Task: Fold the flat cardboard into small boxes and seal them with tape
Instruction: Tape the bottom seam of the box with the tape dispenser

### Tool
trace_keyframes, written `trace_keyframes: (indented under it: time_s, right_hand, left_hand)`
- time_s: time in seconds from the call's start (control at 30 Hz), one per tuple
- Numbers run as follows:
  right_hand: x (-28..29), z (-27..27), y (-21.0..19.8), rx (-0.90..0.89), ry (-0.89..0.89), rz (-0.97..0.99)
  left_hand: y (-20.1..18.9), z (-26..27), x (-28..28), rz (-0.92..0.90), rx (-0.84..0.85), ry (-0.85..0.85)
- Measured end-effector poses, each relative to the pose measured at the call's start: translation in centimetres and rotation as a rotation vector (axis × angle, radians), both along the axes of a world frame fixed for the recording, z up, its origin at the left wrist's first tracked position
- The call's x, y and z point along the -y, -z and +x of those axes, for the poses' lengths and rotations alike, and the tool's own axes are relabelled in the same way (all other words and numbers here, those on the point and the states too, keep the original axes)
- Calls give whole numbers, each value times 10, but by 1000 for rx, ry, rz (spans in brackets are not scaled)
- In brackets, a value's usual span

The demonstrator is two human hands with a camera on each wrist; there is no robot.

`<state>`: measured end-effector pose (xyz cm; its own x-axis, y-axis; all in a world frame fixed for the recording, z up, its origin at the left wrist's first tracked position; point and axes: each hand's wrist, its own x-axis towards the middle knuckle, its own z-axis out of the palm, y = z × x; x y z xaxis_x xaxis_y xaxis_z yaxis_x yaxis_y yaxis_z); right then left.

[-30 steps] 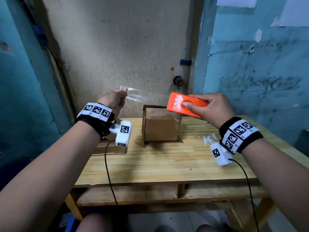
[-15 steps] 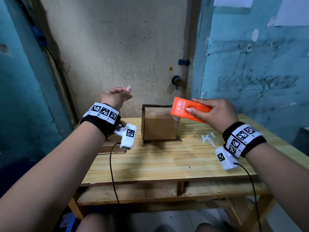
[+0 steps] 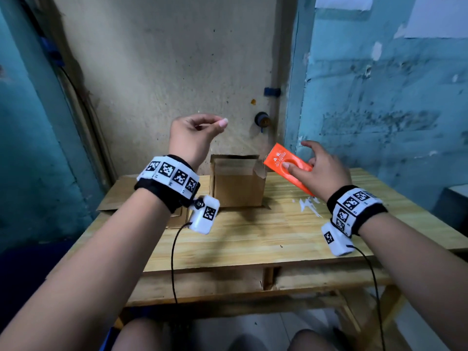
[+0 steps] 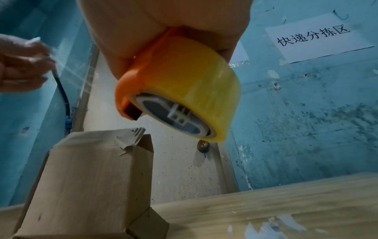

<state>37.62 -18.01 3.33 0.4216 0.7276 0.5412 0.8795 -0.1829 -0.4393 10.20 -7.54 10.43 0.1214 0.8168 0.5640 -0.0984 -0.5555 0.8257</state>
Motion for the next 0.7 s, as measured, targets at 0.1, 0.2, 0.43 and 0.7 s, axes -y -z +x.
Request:
trace_keyframes:
  time_s: [0.1, 0.2, 0.43, 0.7]
  right_hand:
    - [-3, 0, 4, 40, 55, -35]
    - [-7, 1, 8, 88, 96, -78]
    - [-20, 0, -6, 56, 185, -124]
    - [-49, -17, -10, 57, 168, -139]
  left_hand:
    - [3, 13, 11, 57, -61, 1]
    - [10, 29, 23, 53, -105, 7]
    - [42, 57, 40, -107, -31, 123]
    - [65, 57, 33, -40, -68, 90]
